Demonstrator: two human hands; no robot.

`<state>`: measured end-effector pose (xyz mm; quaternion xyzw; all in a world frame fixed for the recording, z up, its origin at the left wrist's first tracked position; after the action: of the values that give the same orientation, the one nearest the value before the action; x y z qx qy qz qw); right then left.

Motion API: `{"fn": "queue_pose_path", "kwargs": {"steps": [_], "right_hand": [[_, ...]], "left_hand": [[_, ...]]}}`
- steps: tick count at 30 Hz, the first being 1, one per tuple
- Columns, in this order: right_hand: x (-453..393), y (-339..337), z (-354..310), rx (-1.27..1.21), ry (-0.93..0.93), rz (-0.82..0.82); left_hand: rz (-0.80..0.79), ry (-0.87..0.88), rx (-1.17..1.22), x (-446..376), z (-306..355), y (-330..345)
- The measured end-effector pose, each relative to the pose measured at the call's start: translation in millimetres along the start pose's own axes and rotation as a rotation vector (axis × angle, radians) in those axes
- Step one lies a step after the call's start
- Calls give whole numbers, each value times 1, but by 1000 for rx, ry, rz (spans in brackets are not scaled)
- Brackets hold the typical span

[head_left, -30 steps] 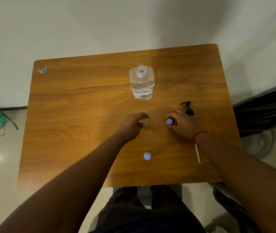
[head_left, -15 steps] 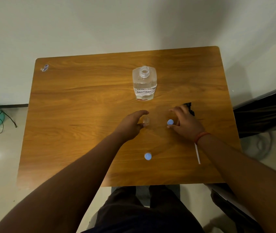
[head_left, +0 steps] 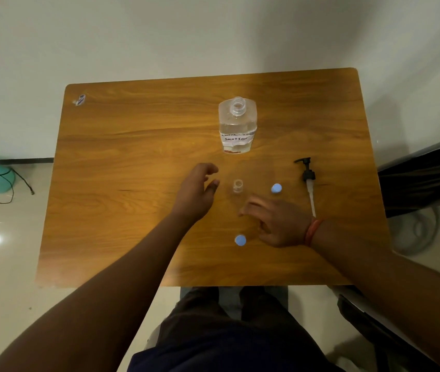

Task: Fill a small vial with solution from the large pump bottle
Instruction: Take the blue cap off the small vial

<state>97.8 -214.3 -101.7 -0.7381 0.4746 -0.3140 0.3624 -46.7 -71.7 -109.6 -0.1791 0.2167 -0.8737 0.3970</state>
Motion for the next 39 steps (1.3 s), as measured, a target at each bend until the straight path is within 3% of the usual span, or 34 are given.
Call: {"fn": "queue_pose_path", "kwargs": {"steps": [5, 12, 20, 29, 39], "right_hand": [[1, 16, -12, 21, -43, -79], [0, 25, -16, 24, -41, -17], [-2, 25, -18, -93, 17, 61], [-8, -19, -8, -201, 190, 251], [-31, -150, -21, -64, 171, 490]], "left_hand": [[-40, -37, -21, 26, -14, 0], [-298, -78, -63, 63, -30, 29], [-428, -150, 71, 78, -28, 54], [-399, -333, 446, 61, 1, 46], [-344, -113, 546, 15, 108, -17]]}}
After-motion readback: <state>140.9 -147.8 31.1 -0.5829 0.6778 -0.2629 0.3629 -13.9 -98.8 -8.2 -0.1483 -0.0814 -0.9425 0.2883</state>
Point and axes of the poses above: each hand's wrist, its own x-axis away from the middle knuckle, its own y-axis out of the palm, z = x × y, the point moved 5 cm from there along -x, towards the middle knuckle, and after that the axes turned 6 degrees about x, right-handed, at the moved point
